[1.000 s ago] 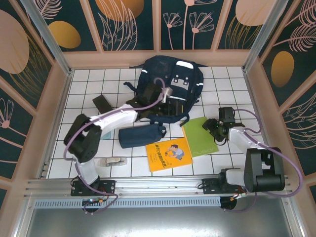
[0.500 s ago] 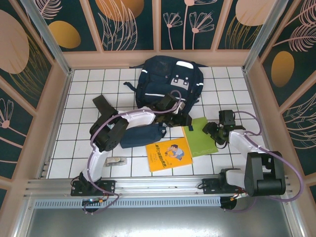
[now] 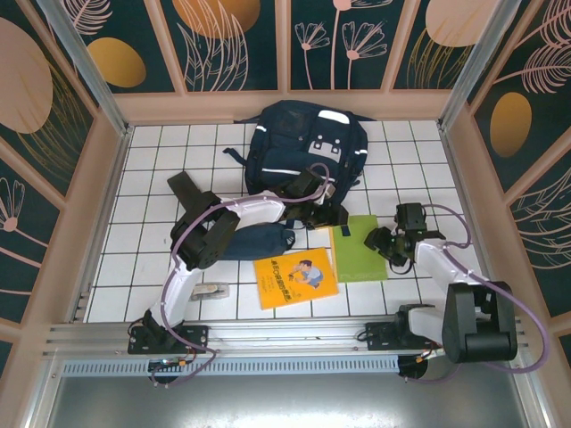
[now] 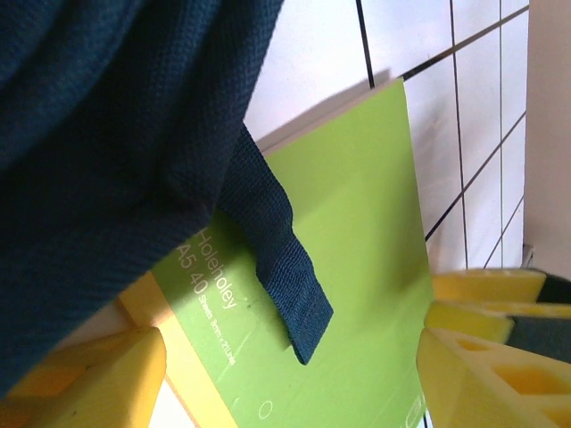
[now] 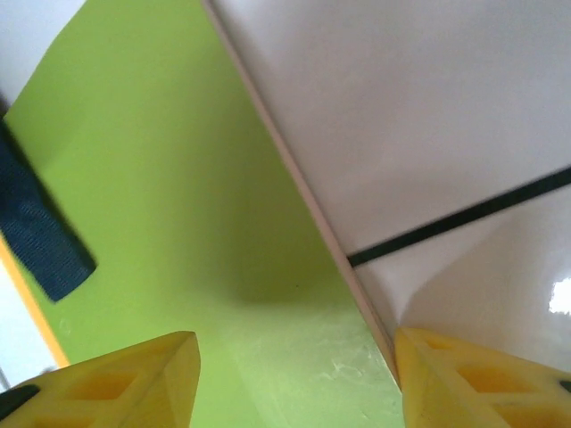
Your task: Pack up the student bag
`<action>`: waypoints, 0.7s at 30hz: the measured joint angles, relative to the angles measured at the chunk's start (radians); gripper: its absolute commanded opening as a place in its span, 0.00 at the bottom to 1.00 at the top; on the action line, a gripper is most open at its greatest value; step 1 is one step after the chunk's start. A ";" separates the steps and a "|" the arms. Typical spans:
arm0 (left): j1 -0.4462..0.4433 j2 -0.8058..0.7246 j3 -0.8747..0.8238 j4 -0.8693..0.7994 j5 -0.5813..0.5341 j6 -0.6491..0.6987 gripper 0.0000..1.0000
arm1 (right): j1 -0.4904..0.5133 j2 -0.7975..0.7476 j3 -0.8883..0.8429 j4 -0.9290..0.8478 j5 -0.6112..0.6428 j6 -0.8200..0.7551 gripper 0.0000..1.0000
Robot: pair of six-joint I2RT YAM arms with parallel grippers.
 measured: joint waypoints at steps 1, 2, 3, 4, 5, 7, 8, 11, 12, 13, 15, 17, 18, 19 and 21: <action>0.000 0.001 0.002 0.003 -0.002 -0.008 0.76 | 0.000 -0.013 0.000 -0.010 -0.010 0.000 0.56; 0.001 0.002 0.002 0.004 -0.003 -0.013 0.76 | 0.000 -0.025 0.000 -0.019 -0.019 -0.001 0.55; 0.001 0.002 0.002 0.008 -0.005 -0.019 0.76 | 0.000 -0.034 0.000 -0.027 -0.030 -0.002 0.54; 0.001 0.003 0.002 0.011 -0.006 -0.026 0.76 | 0.000 -0.041 0.000 -0.034 -0.036 -0.004 0.54; 0.002 0.003 0.002 0.012 -0.007 -0.030 0.76 | 0.000 -0.044 0.000 -0.037 -0.042 -0.007 0.53; 0.002 0.003 0.002 0.017 -0.013 -0.038 0.76 | 0.000 -0.045 0.000 -0.042 -0.049 -0.007 0.51; 0.002 0.003 0.002 0.019 -0.016 -0.041 0.76 | 0.000 -0.045 0.000 -0.044 -0.053 -0.008 0.50; 0.002 0.004 0.002 0.023 -0.023 -0.048 0.76 | 0.000 -0.045 0.000 -0.051 -0.061 -0.008 0.47; 0.002 0.004 0.002 0.024 -0.025 -0.052 0.76 | 0.000 -0.047 0.000 -0.053 -0.063 -0.008 0.46; 0.002 0.004 0.002 0.026 -0.026 -0.053 0.76 | 0.000 -0.051 0.000 -0.055 -0.063 -0.008 0.43; 0.002 0.005 0.002 0.027 -0.028 -0.058 0.76 | 0.000 -0.054 0.000 -0.056 -0.064 -0.008 0.36; 0.002 0.005 0.002 0.028 -0.029 -0.061 0.76 | 0.000 -0.054 0.000 -0.057 -0.064 -0.010 0.28; 0.002 0.005 0.002 0.029 -0.029 -0.063 0.76 | 0.000 -0.054 0.000 -0.055 -0.071 -0.008 0.25; 0.002 0.005 0.002 0.029 -0.029 -0.063 0.76 | 0.000 -0.054 0.000 -0.053 -0.077 -0.008 0.22; 0.002 0.005 0.002 0.030 -0.029 -0.063 0.76 | 0.002 -0.054 0.000 -0.038 -0.098 -0.009 0.15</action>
